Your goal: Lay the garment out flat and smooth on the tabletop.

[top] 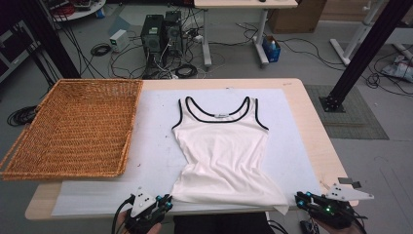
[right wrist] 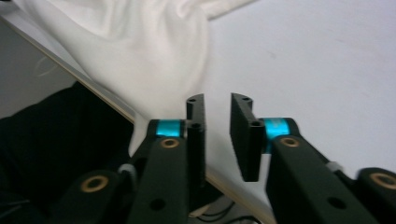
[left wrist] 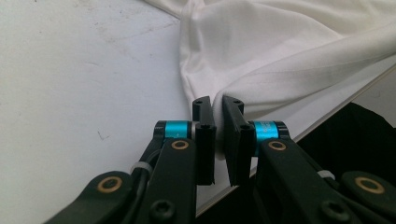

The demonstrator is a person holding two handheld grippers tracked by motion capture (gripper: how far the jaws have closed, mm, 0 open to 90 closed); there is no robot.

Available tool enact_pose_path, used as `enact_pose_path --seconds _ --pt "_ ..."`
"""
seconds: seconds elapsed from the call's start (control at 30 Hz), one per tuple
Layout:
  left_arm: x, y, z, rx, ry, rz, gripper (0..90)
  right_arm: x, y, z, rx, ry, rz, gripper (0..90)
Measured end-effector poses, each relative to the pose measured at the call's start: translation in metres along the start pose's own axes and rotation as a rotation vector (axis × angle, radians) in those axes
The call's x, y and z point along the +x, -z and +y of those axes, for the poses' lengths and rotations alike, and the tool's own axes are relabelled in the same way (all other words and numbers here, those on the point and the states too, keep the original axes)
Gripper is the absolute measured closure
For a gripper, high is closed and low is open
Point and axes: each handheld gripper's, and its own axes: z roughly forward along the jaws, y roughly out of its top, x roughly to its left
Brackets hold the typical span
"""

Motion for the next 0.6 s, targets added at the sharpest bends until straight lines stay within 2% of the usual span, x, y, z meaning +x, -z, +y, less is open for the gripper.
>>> enact_pose_path --seconds 0.03,0.07,0.1,0.17,0.2,0.23,0.27,0.3,0.33,0.37,0.43,0.47,0.5,0.53,0.57,0.6 --pt "-0.001 0.000 0.001 -0.004 0.000 0.000 83.4 0.002 -0.004 0.003 0.001 0.001 0.015 70.0" --pt "-0.001 -0.001 0.002 -0.006 -0.001 0.001 83.4 0.007 -0.017 0.010 0.034 -0.003 0.038 62.1" --pt "-0.002 -0.001 0.002 -0.007 -0.002 0.000 83.4 0.007 -0.017 0.010 0.034 -0.003 0.038 62.1" --pt "-0.003 -0.002 0.003 -0.009 -0.005 -0.002 83.4 0.013 -0.030 0.013 0.073 0.001 0.041 58.5" --pt "-0.003 -0.002 0.002 -0.009 -0.007 -0.002 83.4 0.020 -0.036 0.013 0.074 0.011 0.028 61.1" --pt "-0.004 -0.002 0.002 -0.007 -0.008 -0.004 83.4 0.020 -0.036 0.013 0.074 0.011 0.028 61.1" --pt "-0.004 -0.002 0.002 -0.009 -0.007 -0.008 83.4 0.025 -0.039 0.013 0.074 0.025 0.053 78.5" --pt "-0.004 -0.002 0.001 -0.011 -0.007 -0.013 83.4 0.025 -0.039 0.013 0.074 0.025 0.053 78.5" --pt "-0.005 -0.002 0.001 -0.011 -0.011 -0.020 83.4 0.027 -0.039 0.012 0.075 0.039 0.056 87.2" --pt "-0.006 -0.001 0.001 -0.016 -0.015 -0.027 83.4 0.030 -0.039 0.011 0.078 0.061 0.052 88.7" --pt "-0.008 0.003 0.002 -0.035 -0.013 -0.051 83.7 0.031 -0.036 0.010 0.065 0.059 0.054 89.6" --pt "-0.009 0.006 0.002 -0.044 -0.012 -0.063 83.7 0.030 -0.026 0.008 0.028 0.047 0.041 89.8" --pt "-0.011 0.009 0.001 -0.054 -0.009 -0.070 83.7 0.030 -0.026 0.008 0.028 0.047 0.041 89.8" --pt "-0.012 0.012 0.001 -0.058 -0.007 -0.074 83.7 0.030 -0.013 0.006 -0.012 0.033 0.038 89.8" --pt "-0.015 0.017 -0.001 -0.065 -0.004 -0.084 83.7 0.030 -0.013 0.006 -0.012 0.033 0.038 89.8" --pt "-0.018 0.021 -0.002 -0.068 -0.003 -0.089 83.7 0.030 -0.004 0.005 -0.029 0.029 0.040 89.8"
